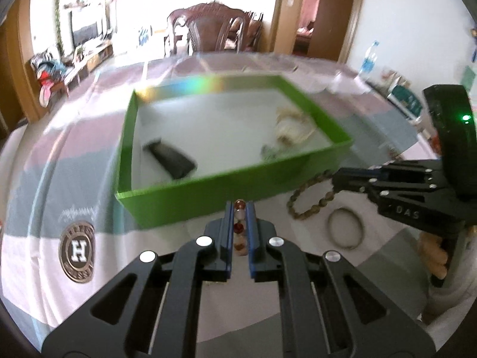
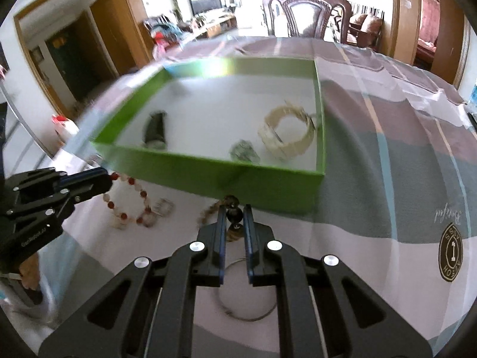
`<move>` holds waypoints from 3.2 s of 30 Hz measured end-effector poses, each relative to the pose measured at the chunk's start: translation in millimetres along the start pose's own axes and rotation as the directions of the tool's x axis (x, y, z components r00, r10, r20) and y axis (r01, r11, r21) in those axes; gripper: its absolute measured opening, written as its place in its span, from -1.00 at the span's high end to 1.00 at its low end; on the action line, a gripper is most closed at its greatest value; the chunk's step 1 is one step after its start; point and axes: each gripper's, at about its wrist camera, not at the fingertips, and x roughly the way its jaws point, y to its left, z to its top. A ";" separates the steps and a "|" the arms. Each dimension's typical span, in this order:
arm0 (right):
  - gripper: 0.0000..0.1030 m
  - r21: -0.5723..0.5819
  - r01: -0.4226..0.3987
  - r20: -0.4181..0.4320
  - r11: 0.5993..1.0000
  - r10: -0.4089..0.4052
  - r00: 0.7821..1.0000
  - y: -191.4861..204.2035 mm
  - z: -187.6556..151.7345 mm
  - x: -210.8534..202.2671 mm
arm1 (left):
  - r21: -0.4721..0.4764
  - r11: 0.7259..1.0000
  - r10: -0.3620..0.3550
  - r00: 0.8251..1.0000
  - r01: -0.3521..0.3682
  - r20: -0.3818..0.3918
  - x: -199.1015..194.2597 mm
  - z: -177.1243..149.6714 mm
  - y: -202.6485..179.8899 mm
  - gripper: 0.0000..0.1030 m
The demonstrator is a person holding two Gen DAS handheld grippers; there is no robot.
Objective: Organize jewelry
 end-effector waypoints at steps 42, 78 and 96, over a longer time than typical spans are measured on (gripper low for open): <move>0.35 -0.002 0.091 0.164 0.996 -0.089 0.982 3.0 48.6 -41.1 | -0.019 0.992 0.129 0.990 -0.128 0.054 24.0 47.2 20.7 0.24; 0.92 0.061 0.186 -0.134 0.981 -0.176 0.975 -15.9 -19.0 43.9 | -0.062 0.994 0.072 0.977 -0.086 -0.202 53.5 -50.1 20.4 0.44; 0.75 -0.006 0.103 -0.172 0.995 -0.103 0.980 4.3 -28.9 33.7 | -0.030 0.994 0.095 0.977 -0.103 -0.188 56.0 -45.2 6.8 0.23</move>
